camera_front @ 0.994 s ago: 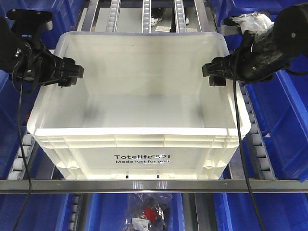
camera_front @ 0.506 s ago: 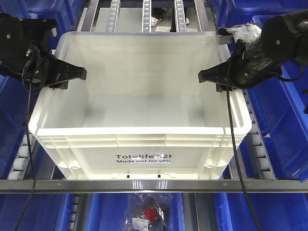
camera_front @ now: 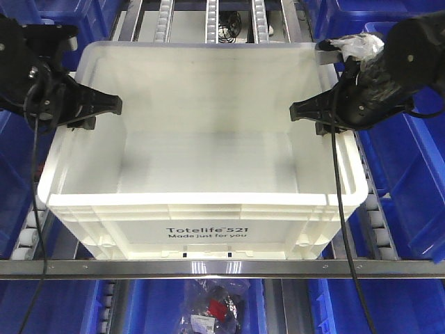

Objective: Move bin from left to right shelf
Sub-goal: 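Pull the gripped tote off the shelf toward the robot with both grippers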

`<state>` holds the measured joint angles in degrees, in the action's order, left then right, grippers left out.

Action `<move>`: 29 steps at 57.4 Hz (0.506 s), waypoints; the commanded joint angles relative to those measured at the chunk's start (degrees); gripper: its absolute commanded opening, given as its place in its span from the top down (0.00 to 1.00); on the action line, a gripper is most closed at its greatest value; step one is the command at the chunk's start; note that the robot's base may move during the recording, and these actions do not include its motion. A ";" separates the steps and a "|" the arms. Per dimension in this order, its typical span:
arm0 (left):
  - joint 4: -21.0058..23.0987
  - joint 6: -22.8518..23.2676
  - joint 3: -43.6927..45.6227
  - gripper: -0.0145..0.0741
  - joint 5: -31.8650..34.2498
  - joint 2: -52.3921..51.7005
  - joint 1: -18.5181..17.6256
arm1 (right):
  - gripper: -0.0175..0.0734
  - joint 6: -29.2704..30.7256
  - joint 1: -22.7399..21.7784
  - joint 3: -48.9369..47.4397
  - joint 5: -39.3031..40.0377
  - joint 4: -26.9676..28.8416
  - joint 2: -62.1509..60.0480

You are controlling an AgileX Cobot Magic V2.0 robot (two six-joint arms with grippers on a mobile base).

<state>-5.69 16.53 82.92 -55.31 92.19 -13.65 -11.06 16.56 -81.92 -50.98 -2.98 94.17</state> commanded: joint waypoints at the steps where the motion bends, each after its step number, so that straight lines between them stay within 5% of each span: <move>1: -1.78 -0.97 1.78 0.85 -0.71 -5.82 -0.18 | 0.81 1.11 -0.05 -2.22 1.79 -0.14 -5.90; 29: 5.69 -0.93 1.50 0.84 -7.17 -12.85 -0.72 | 0.81 -0.86 0.00 -1.92 -1.38 -0.09 -16.13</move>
<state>1.15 16.42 82.66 -64.48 82.81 -13.91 -12.59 16.76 -81.82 -58.83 -1.48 82.83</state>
